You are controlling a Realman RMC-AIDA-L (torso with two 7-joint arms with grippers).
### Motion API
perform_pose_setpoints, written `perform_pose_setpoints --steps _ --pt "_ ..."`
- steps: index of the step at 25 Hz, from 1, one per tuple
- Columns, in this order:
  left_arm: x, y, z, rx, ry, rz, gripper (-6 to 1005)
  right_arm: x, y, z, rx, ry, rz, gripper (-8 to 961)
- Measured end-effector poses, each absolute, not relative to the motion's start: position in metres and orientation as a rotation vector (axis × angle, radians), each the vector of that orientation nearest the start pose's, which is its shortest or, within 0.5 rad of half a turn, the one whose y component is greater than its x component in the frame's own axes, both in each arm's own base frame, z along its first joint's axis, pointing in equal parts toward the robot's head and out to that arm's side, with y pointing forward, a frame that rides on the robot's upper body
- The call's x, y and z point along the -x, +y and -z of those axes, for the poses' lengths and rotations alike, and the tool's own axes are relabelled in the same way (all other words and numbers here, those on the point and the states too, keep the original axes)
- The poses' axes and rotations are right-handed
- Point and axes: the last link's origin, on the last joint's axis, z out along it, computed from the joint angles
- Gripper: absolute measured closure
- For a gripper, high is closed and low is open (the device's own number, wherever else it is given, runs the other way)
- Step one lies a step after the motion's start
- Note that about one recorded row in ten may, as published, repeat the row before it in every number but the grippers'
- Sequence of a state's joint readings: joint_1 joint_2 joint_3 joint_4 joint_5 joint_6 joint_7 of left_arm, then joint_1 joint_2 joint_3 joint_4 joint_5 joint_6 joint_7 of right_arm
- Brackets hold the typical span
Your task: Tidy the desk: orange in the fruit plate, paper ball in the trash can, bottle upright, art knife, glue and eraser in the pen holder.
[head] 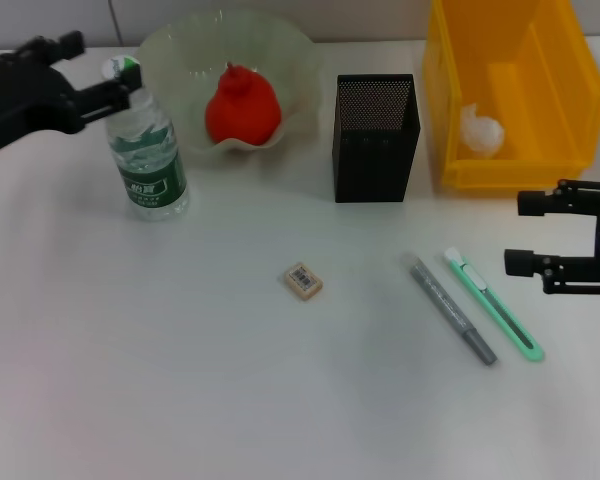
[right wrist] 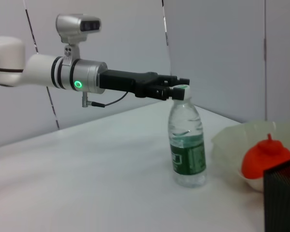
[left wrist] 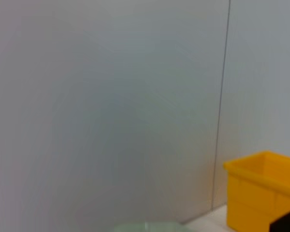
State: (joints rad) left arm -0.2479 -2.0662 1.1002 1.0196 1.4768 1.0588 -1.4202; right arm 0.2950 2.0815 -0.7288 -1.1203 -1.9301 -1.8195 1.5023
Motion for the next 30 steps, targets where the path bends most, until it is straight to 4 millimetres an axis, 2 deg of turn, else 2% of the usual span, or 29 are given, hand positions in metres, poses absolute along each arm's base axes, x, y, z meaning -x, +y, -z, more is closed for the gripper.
perform_pose_setpoints --steps 1,5,6,7,8,9,10,11,12,15,16,17,19,22,23,24,26,30 --pt "0.270 0.344 -0.064 2.215 -0.523 0.705 133 -0.259 0.280 -0.070 2.780 0.498 -0.614 265" --pt "0.274 0.330 -0.079 2.249 -0.482 0.764 135 -0.246 0.287 -0.070 2.818 0.552 -0.526 269" --pt "0.280 0.318 -0.086 2.279 -0.455 0.798 135 -0.232 0.293 -0.069 2.836 0.576 -0.459 270" --pt "0.280 0.318 -0.086 2.279 -0.455 0.798 136 -0.232 0.293 -0.069 2.836 0.576 -0.459 270" --pt "0.287 0.306 -0.090 2.311 -0.426 0.829 136 -0.215 0.299 -0.067 2.854 0.606 -0.378 271" --pt "0.287 0.306 -0.090 2.311 -0.426 0.829 137 -0.215 0.299 -0.067 2.854 0.606 -0.378 272" --pt "0.293 0.298 -0.091 2.328 -0.419 0.846 137 -0.208 0.302 -0.066 2.857 0.637 -0.334 273" --pt "0.297 0.292 -0.091 2.344 -0.408 0.858 138 -0.193 0.309 -0.064 2.856 0.698 -0.237 274" --pt "0.302 0.283 -0.091 2.370 -0.386 0.874 138 -0.193 0.309 -0.064 2.856 0.698 -0.237 275" --pt "0.311 0.268 -0.090 2.398 -0.357 0.891 138 -0.171 0.322 -0.060 2.827 0.802 -0.079 277" --pt "0.316 0.260 -0.089 2.406 -0.350 0.896 138 -0.156 0.329 -0.054 2.812 0.838 0.030 278" --pt "0.316 0.260 -0.089 2.406 -0.350 0.896 138 -0.156 0.329 -0.054 2.812 0.838 0.030 279" --pt "0.320 0.256 -0.088 2.406 -0.351 0.894 138 -0.144 0.335 -0.046 2.791 0.856 0.155 281" --pt "0.323 0.249 -0.088 2.407 -0.353 0.892 138 -0.132 0.343 -0.033 2.717 0.906 0.364 283" --pt "0.324 0.247 -0.088 2.409 -0.352 0.894 138 -0.128 0.346 -0.027 2.648 0.949 0.480 284" --pt "0.324 0.246 -0.088 2.409 -0.354 0.895 138 -0.128 0.346 -0.027 2.648 0.949 0.480 285" --pt "0.325 0.244 -0.088 2.408 -0.359 0.894 138 -0.128 0.352 -0.018 2.529 1.000 0.608 287" --pt "0.327 0.242 -0.087 2.410 -0.361 0.889 139 -0.132 0.355 -0.013 2.462 1.037 0.654 290"
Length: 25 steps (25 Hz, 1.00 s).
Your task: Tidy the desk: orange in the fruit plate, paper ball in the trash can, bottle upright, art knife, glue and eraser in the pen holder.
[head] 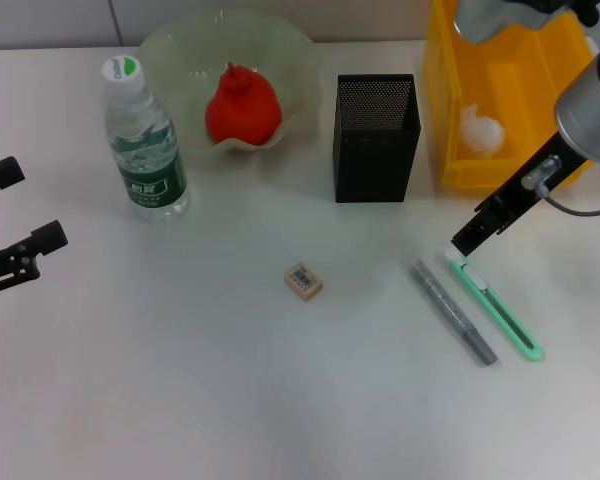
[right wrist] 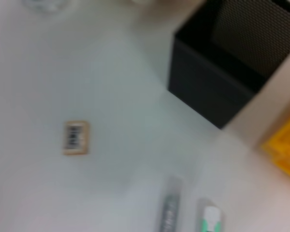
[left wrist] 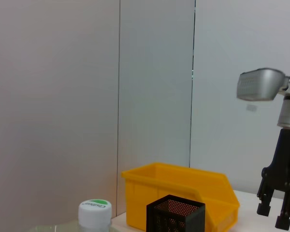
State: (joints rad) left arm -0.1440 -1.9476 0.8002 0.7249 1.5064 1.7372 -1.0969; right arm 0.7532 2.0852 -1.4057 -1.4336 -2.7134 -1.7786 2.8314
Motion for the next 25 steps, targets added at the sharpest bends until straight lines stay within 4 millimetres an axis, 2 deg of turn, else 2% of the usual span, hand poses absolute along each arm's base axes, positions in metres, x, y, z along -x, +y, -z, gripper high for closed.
perform_pose_setpoints --steps 6,16,25 --pt "0.326 0.243 -0.084 2.425 -0.343 0.871 139 -0.155 0.360 0.005 2.384 1.143 0.709 295" --pt "0.323 0.250 -0.078 2.458 -0.330 0.847 139 -0.182 0.365 0.022 2.334 1.216 0.704 303" --pt "0.322 0.257 -0.075 2.450 -0.335 0.829 138 -0.189 0.370 0.030 2.325 1.196 0.696 311"
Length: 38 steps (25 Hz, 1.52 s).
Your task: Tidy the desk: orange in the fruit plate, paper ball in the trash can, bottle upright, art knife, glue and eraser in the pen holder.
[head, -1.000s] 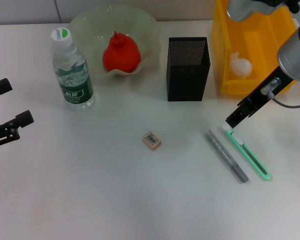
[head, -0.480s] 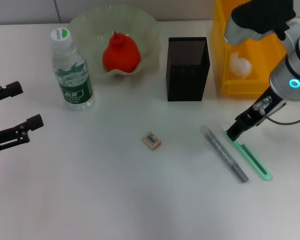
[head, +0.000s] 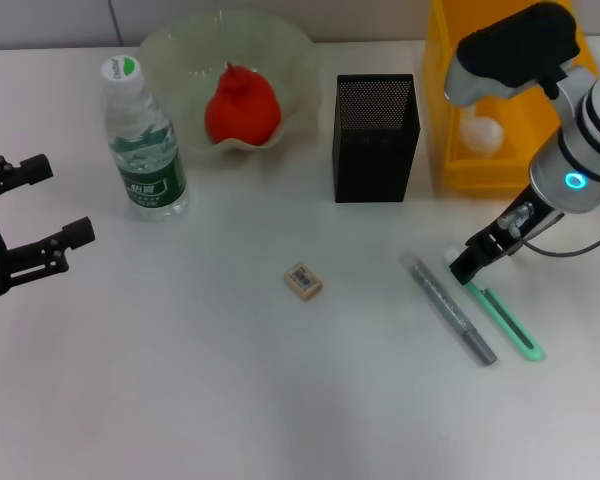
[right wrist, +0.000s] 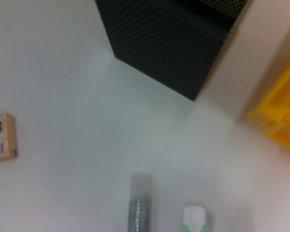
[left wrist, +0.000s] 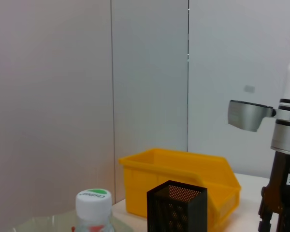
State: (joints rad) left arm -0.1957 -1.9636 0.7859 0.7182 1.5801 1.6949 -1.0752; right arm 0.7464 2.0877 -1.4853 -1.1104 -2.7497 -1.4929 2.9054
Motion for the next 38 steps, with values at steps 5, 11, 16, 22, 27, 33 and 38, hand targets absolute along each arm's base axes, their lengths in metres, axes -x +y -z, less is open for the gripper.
perform_pose_setpoints --steps 5,11,16,22,27,33,38 --pt "0.322 0.259 -0.074 2.445 -0.340 0.826 138 -0.189 0.370 0.036 2.330 1.167 0.718 315" --pt "0.322 0.259 -0.073 2.446 -0.339 0.828 138 -0.189 0.371 0.040 2.333 1.156 0.733 320" --pt "0.322 0.259 -0.073 2.446 -0.340 0.828 138 -0.190 0.370 0.044 2.338 1.149 0.754 325" --pt "0.322 0.259 -0.073 2.446 -0.340 0.829 138 -0.190 0.369 0.046 2.344 1.140 0.769 374" --pt "0.322 0.259 -0.073 2.445 -0.341 0.827 139 -0.193 0.368 0.047 2.343 1.148 0.780 489" --pt "0.323 0.258 -0.073 2.444 -0.346 0.826 139 -0.191 0.368 0.046 2.348 1.144 0.760 649" --pt "0.324 0.257 -0.073 2.442 -0.352 0.824 139 -0.176 0.367 0.034 2.372 1.105 0.666 784"
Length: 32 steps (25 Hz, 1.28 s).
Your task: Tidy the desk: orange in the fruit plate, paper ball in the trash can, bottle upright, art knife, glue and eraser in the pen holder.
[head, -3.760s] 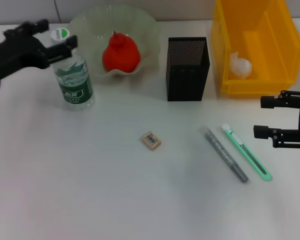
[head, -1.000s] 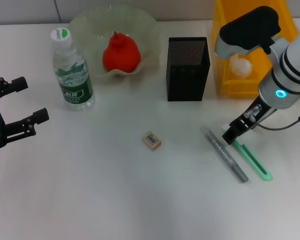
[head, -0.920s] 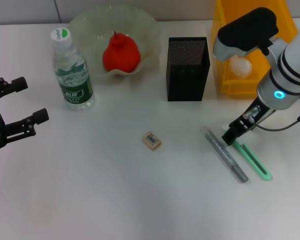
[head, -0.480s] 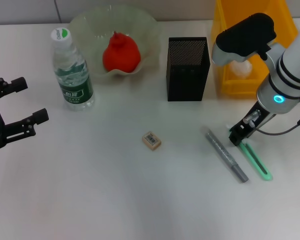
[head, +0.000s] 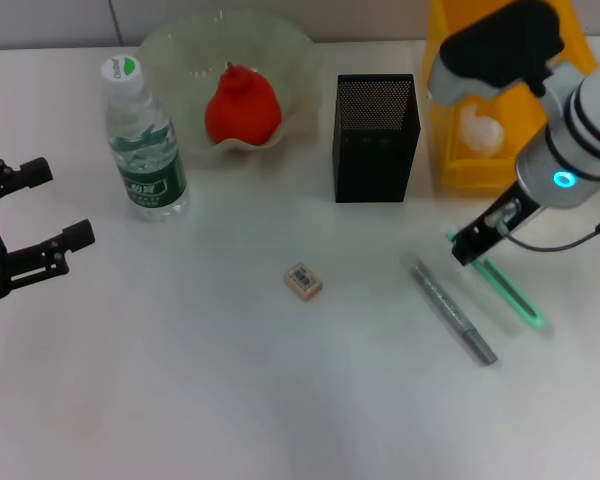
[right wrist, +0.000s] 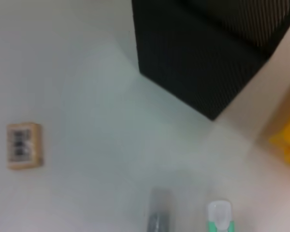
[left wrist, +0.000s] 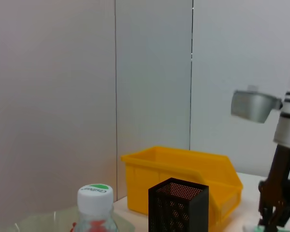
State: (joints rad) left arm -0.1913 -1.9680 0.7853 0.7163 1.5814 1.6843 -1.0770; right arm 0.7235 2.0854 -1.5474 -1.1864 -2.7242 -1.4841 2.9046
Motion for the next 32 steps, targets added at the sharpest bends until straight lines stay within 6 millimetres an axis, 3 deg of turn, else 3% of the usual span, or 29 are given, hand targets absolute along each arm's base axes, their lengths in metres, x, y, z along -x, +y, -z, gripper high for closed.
perform_pose_setpoints --steps 11,18,24,32 --pt "0.325 0.255 -0.072 2.438 -0.362 0.828 138 -0.114 0.361 -0.017 2.373 0.831 0.305 783" --pt "0.325 0.254 -0.070 2.435 -0.368 0.833 138 -0.092 0.374 -0.017 2.368 0.623 0.014 782" --pt "0.326 0.253 -0.070 2.424 -0.375 0.833 139 -0.089 0.380 -0.012 2.389 0.535 -0.141 782" --pt "0.328 0.252 -0.069 2.407 -0.390 0.840 139 -0.109 0.397 0.005 2.350 0.456 -0.208 778"
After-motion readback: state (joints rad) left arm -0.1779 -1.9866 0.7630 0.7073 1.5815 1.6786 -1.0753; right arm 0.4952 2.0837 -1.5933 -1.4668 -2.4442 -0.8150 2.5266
